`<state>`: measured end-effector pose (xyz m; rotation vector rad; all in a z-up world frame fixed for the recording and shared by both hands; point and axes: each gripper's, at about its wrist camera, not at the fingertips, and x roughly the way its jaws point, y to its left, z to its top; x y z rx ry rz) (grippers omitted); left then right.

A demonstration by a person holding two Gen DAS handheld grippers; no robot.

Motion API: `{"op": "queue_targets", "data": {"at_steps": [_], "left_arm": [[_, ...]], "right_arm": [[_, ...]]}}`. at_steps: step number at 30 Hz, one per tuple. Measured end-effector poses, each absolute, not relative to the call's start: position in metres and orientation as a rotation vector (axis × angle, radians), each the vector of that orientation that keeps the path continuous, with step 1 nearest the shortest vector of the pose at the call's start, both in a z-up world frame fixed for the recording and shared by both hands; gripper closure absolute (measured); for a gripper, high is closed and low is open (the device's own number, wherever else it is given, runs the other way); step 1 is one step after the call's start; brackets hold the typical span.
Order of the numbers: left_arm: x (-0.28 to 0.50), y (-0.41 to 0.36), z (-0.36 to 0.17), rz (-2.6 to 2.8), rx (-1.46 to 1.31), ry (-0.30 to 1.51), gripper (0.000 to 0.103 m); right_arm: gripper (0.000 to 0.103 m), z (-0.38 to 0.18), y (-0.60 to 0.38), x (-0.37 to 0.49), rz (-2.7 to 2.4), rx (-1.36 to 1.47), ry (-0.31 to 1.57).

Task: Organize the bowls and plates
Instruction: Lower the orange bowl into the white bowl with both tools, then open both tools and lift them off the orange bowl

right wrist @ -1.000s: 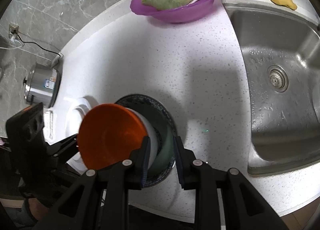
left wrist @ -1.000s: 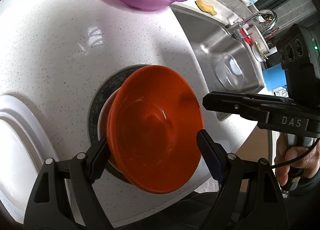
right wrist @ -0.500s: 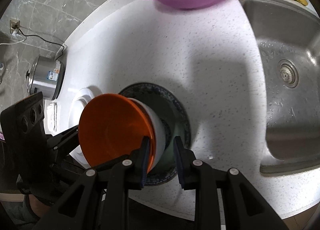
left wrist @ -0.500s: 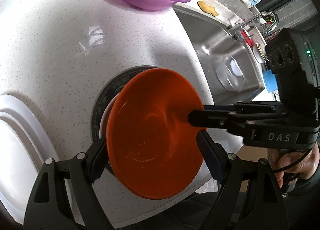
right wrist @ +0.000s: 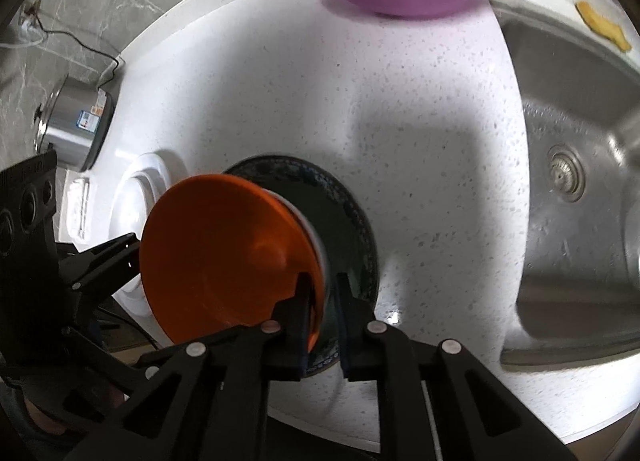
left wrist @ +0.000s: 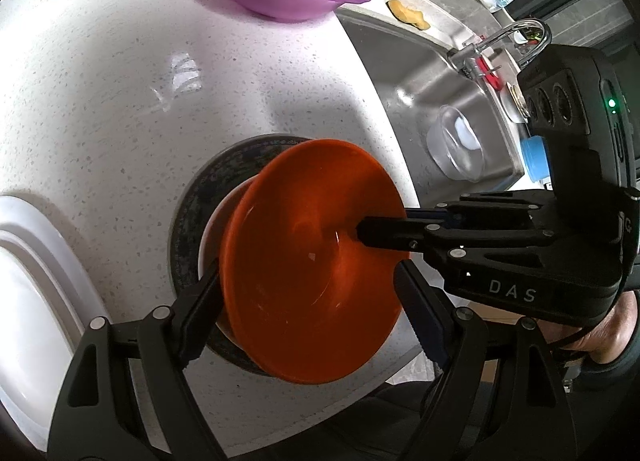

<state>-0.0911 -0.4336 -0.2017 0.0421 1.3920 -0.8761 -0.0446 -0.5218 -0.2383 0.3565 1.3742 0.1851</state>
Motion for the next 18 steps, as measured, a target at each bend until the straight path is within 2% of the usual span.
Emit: {"op": "queue_targets", "data": {"at_steps": [5,8,17,18], "left_arm": [[-0.094,-0.433,-0.192,-0.858,0.096,1.358,0.020],[-0.097,-0.430,-0.182,-0.822,0.141,1.322,0.010],[-0.092,-0.401,-0.173,-0.718,0.124,1.295,0.010],[-0.093,-0.395,-0.174,-0.696,0.131,1.298,0.010]], "right_arm": [[0.090,-0.237,-0.520,-0.043,0.175,0.327,1.375],[0.090,-0.237,-0.519,-0.041,0.170,0.319,1.379],[0.090,-0.238,-0.517,-0.038,0.160,0.311,1.387],[0.086,-0.237,-0.517,-0.039,0.162,0.328,1.382]]}}
